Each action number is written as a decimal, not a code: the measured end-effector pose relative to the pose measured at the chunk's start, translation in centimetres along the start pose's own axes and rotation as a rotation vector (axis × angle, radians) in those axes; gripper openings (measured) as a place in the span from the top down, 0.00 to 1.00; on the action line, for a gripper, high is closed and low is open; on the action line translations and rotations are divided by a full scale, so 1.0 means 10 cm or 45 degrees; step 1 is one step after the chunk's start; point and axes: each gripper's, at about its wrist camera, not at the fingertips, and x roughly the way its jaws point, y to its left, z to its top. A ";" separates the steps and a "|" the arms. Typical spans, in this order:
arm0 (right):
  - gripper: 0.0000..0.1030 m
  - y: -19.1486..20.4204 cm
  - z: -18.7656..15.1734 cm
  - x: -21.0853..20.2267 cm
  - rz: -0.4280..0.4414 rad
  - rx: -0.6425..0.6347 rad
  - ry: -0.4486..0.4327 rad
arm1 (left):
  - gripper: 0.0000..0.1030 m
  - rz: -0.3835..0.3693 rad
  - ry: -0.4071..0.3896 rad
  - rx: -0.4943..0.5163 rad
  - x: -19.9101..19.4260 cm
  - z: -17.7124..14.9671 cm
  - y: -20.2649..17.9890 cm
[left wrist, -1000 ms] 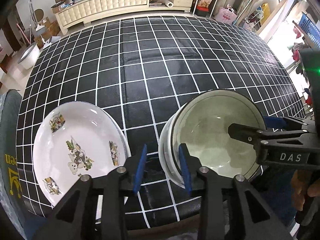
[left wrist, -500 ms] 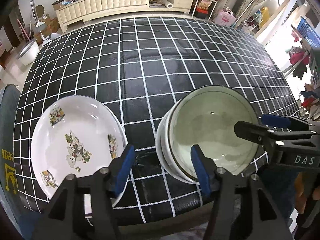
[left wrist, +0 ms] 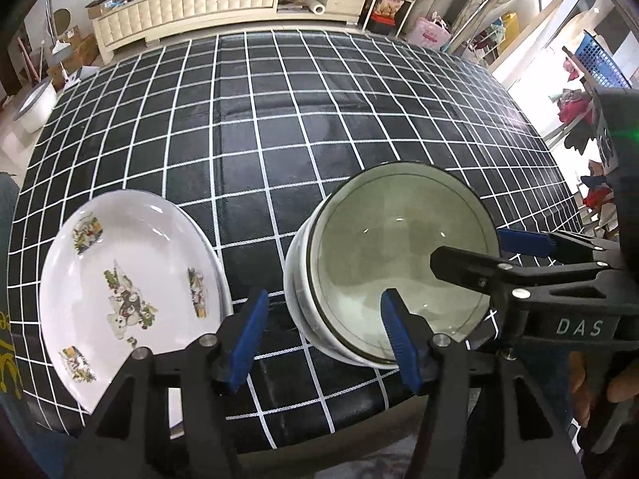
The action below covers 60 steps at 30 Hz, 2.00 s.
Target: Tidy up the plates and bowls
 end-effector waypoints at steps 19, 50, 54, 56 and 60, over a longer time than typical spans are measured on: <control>0.13 -0.09 0.01 0.40 0.187 0.101 0.124 | 0.46 -0.036 0.119 -0.011 0.42 0.03 0.15; 0.46 -0.05 -0.05 0.20 0.292 0.264 0.127 | 0.59 -0.030 0.084 -0.043 0.30 0.00 0.02; 0.46 0.12 0.04 0.05 0.286 0.219 0.085 | 0.59 -0.031 0.032 -0.045 0.12 0.06 0.04; 0.46 0.23 0.08 -0.02 0.286 0.190 0.067 | 0.59 -0.029 0.008 -0.051 0.02 0.09 0.06; 0.46 0.50 0.19 -0.10 0.290 0.123 0.051 | 0.59 -0.014 -0.044 -0.084 -0.23 0.15 0.18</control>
